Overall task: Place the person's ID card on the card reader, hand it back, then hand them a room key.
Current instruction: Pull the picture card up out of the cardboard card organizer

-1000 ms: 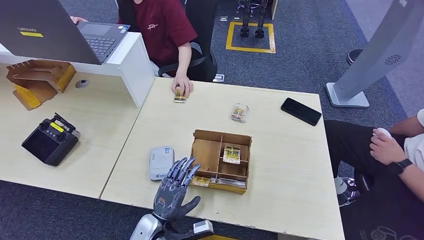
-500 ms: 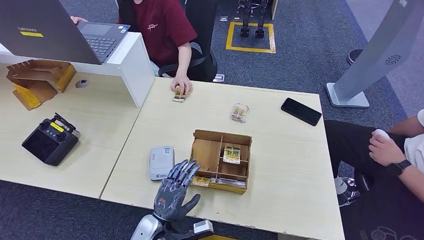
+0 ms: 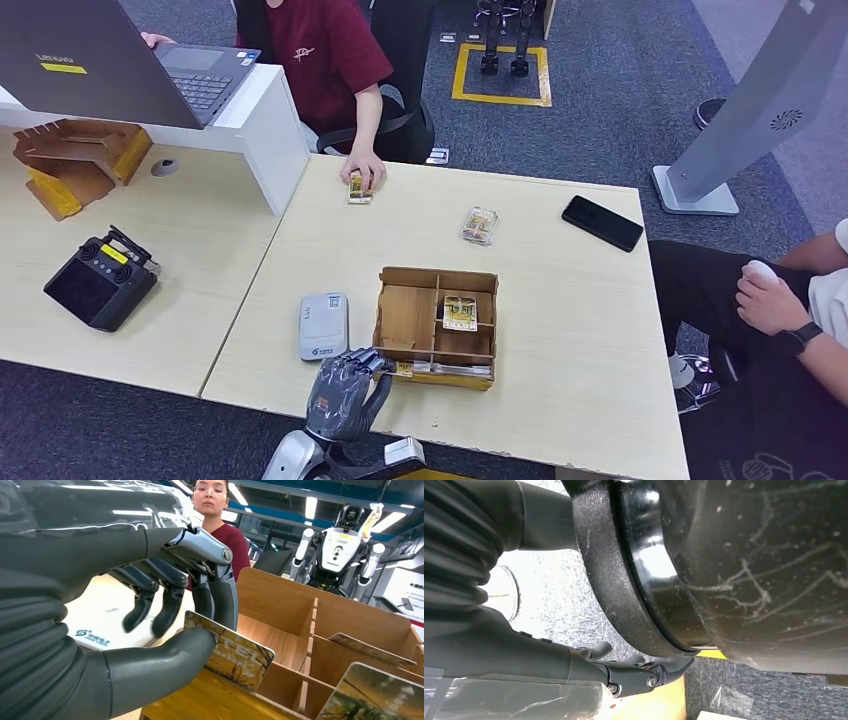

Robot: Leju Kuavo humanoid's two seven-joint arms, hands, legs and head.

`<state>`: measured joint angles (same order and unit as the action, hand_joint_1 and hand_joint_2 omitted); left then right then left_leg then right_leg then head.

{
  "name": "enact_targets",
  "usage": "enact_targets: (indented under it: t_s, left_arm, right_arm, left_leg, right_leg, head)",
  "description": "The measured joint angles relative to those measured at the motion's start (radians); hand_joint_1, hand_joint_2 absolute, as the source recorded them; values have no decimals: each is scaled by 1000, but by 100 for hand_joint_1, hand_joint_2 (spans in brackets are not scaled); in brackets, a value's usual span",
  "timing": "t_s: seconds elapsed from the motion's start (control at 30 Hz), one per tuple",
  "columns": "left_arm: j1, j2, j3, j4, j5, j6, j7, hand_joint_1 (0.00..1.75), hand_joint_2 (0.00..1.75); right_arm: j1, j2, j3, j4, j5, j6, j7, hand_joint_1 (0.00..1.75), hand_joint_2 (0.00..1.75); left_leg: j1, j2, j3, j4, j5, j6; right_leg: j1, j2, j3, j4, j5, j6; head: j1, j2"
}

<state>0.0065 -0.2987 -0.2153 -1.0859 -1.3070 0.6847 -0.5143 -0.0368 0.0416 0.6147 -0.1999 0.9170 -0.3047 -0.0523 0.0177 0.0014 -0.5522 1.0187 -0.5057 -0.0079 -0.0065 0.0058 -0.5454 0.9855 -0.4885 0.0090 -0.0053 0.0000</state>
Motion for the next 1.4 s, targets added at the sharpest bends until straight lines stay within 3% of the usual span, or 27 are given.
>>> enact_targets:
  t_s: [0.27, 0.57, 0.83, 0.9, 1.1, 1.27, 1.4]
  left_arm:
    - [-1, 0, 0, 5, 21, 0, -7, 175, 175]
    - [-3, 0, -1, -52, 157, 0, -91, 175, 175]
    - [-74, 7, -66, -226, 229, 0, -15, 175, 175]
    - [-110, 11, -73, -257, 241, 0, 24, 175, 175]
    - [-343, 59, -94, -282, 199, 0, 282, 175, 175]
    - [-487, 83, -71, -197, 92, 0, 346, 175, 175]
    - [-563, 87, -13, -104, 21, 0, 351, 175, 175]
  right_arm:
    - [0, 0, 2, 0, -1, -1, 0, 0, 175]
    - [5, 1, 2, 0, -8, -17, 17, 0, 175]
    - [9, 6, 3, 0, -8, -24, 30, 0, 175]
    - [9, 6, 3, 0, -7, -25, 29, 0, 175]
    - [7, 6, 16, 0, 6, -15, 28, 0, 175]
    - [-2, 6, 29, 0, 17, 2, 27, 0, 175]
    - [-8, 6, 39, -3, 24, 10, 26, 0, 175]
  left_leg:
    - [0, 0, 0, 0, 0, 0]
    - [0, 0, 0, 0, 0, 0]
    - [0, 0, 1, 0, 1, 0]
    - [0, 0, 0, 0, 2, 0]
    - [1, -2, -1, 1, 4, -1]
    - [1, -2, -1, 1, 4, -1]
    - [1, -1, -1, 1, 4, -1]
  right_leg:
    - [0, 0, 0, 0, 0, 0]
    - [0, 0, -1, 0, 0, 0]
    - [0, 0, 0, 0, 1, 0]
    - [0, 0, 0, 0, 1, 0]
    - [0, -2, 0, 1, 3, -2]
    - [0, -2, 0, 1, 3, -2]
    - [0, -1, 0, 1, 3, -2]
  head:
    - [0, 0]
    - [0, 0]
    - [0, 0]
    - [0, 0]
    - [0, 0]
    - [0, 0]
    - [0, 0]
